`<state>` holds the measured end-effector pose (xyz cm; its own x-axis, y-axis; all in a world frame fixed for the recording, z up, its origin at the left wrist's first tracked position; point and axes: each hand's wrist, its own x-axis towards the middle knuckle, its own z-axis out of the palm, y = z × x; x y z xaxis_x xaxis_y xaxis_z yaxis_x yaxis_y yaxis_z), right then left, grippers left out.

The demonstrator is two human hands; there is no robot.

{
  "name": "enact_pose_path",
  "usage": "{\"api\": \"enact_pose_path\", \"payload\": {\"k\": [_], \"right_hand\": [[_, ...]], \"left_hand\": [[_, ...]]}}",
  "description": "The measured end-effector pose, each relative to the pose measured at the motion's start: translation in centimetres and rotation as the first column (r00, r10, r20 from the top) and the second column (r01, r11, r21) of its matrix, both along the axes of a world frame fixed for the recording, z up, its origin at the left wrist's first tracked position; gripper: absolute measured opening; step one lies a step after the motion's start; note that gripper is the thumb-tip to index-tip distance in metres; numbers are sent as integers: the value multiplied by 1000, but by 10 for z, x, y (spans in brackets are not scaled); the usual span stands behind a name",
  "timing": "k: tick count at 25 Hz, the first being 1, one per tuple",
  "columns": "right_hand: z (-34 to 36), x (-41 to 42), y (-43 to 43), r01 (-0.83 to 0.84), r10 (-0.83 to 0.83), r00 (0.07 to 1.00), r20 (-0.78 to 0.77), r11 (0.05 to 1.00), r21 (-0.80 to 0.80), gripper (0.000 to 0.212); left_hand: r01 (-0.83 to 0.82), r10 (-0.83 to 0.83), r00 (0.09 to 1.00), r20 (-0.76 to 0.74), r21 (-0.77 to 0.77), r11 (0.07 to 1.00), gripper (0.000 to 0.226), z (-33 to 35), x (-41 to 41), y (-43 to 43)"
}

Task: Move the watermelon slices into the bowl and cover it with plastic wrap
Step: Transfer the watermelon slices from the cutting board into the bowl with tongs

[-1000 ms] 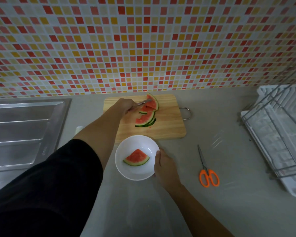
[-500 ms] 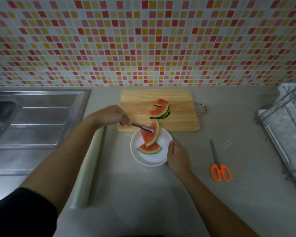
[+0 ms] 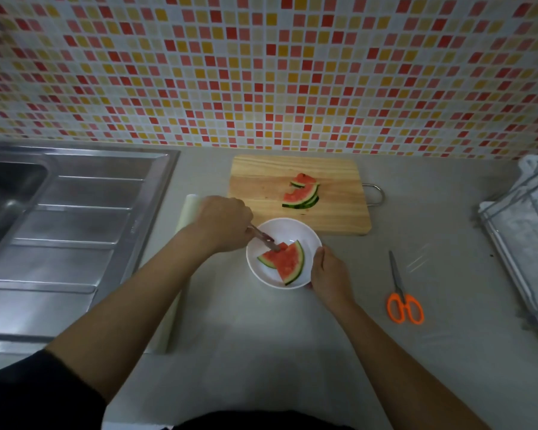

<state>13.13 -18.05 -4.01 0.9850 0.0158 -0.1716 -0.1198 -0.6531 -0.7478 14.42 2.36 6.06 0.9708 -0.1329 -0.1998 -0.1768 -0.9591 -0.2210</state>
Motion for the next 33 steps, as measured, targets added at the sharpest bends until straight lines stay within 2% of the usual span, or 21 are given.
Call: {"api": "enact_pose_path", "payload": {"k": [2, 4, 5, 7, 9, 13, 15, 18, 20, 21, 22, 24, 26, 27, 28, 29, 30, 33], "right_hand": [[-1, 0, 0, 2, -2, 1000, 0, 1000, -2, 37], [-1, 0, 0, 6, -6, 1000, -11, 1000, 0, 38], [0, 0, 0, 6, -6, 1000, -17, 1000, 4, 38], [0, 0, 0, 5, -5, 1000, -22, 1000, 9, 38], [1, -1, 0, 4, -4, 1000, -27, 1000, 24, 39], [1, 0, 2, 14, -13, 999, -34, 1000, 27, 39], [1, 0, 2, 21, -20, 999, -43, 999, 29, 39], [1, 0, 2, 25, -24, 998, -52, 999, 27, 38], [1, -1, 2, 29, -27, 998, -49, 999, 32, 38], [2, -2, 3, 35, -34, 998, -46, 999, 31, 37], [3, -2, 3, 40, -39, 998, -40, 999, 28, 37], [3, -2, 2, 44, -43, 998, -36, 999, 28, 38], [3, -2, 2, 41, -40, 998, -38, 999, 35, 38], [3, -2, 2, 39, -38, 999, -38, 999, 33, 38], [3, -2, 3, 39, -38, 999, -35, 999, 30, 38], [4, -2, 3, 40, -39, 999, -31, 999, 25, 38], [4, -2, 3, 41, -40, 999, -27, 999, 24, 37], [5, -1, 3, 38, -37, 999, -39, 999, 33, 38]], "left_hand": [[-54, 57, 998, 21, -136, 989, 43, 11, 3, 13], [-190, 194, 981, -22, -338, 922, 46, 16, 15, 28], [-269, 271, 961, -58, -434, 860, 45, 13, 24, 32], [-440, 428, 887, -174, -598, 669, 42, -2, 45, 38], [-570, 513, 801, -307, -650, 502, 37, -20, 63, 38], [-602, 412, 795, -446, -666, 440, 18, -44, 87, 31], [-628, 373, 776, -509, -677, 383, 24, -51, 94, 27], [-665, 359, 746, -560, -648, 372, 33, -60, 102, 21], [-626, 364, 778, -512, -683, 377, 29, -61, 105, 15], [-585, 366, 809, -461, -696, 417, 21, -61, 108, 12], [-541, 371, 839, -397, -675, 502, 19, -61, 110, 10], [-482, 391, 876, -284, -575, 662, 29, -58, 111, 7], [-479, 410, 875, -256, -571, 667, 29, -55, 112, 5], [-504, 416, 859, -297, -629, 592, 25, -57, 113, 5], [-546, 420, 830, -369, -696, 468, 20, -57, 112, 7], [-597, 422, 788, -448, -725, 344, 20, -57, 109, 9], [-645, 423, 745, -516, -717, 262, 24, -58, 105, 11], [-735, 409, 656, -634, -660, 156, 24, -62, 96, 19]]}}
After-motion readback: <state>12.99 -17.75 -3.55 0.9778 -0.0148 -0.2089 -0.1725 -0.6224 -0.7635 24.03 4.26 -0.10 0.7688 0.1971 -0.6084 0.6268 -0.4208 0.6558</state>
